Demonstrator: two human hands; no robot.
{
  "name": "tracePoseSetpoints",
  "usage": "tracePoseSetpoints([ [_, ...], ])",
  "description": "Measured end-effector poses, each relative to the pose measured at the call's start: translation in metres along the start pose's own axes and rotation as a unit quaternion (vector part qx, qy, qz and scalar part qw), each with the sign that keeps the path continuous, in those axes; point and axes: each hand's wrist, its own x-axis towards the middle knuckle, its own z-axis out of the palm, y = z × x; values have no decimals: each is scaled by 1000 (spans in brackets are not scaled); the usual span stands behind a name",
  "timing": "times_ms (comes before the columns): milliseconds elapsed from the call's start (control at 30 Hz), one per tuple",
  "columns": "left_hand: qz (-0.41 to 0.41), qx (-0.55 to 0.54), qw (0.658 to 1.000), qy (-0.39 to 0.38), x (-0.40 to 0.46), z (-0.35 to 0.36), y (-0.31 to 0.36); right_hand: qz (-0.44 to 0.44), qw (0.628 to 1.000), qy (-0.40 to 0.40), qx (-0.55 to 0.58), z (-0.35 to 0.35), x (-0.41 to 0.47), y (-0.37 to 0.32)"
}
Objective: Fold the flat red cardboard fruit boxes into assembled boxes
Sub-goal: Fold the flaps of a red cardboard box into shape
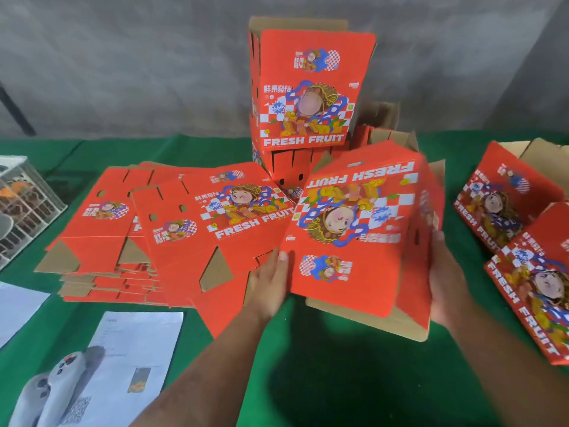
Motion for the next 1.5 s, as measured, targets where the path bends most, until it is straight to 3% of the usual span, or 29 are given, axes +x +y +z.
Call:
tracePoseSetpoints([
  [167,-16,167,985,-47,14,-4,-29,-38,998,34,-26,1,-8,11],
  [333,-2,219,974,-52,24,-15,-45,-37,997,54,-35,2,-7,14],
  [433,52,338,940,-15,37,-43,-59,-40,996,68,-49,0,-4,11],
  [500,26,404,914,-6,48,-64,-62,-41,995,75,-45,1,-4,8],
  [567,-35,364,929,49,52,-74,-44,-47,996,71,-34,5,-4,7],
  [633,6,318,944,91,52,-64,-16,-61,996,60,-32,11,-6,5],
  [733,81,239,968,20,44,-24,26,-104,992,50,-52,12,-10,1],
  [800,64,183,981,-17,38,-3,42,-134,987,54,-74,1,-11,-2],
  [933,23,123,992,34,41,5,40,-157,975,120,-103,-42,-17,-11],
  [1033,-37,-65,997,-23,39,6,34,-160,969,145,-123,-66,-19,-11],
  [1100,-59,-133,988,-51,28,12,40,-167,966,130,-146,-69,-18,-5],
  [1233,16,-102,987,-125,16,42,56,-193,956,96,-197,-63,-17,6],
  [1300,20,-133,983,-123,12,60,67,-212,946,96,-225,-60,-18,5],
  [1500,78,-75,985,-134,8,86,83,-276,929,123,-212,-70,-19,-15],
])
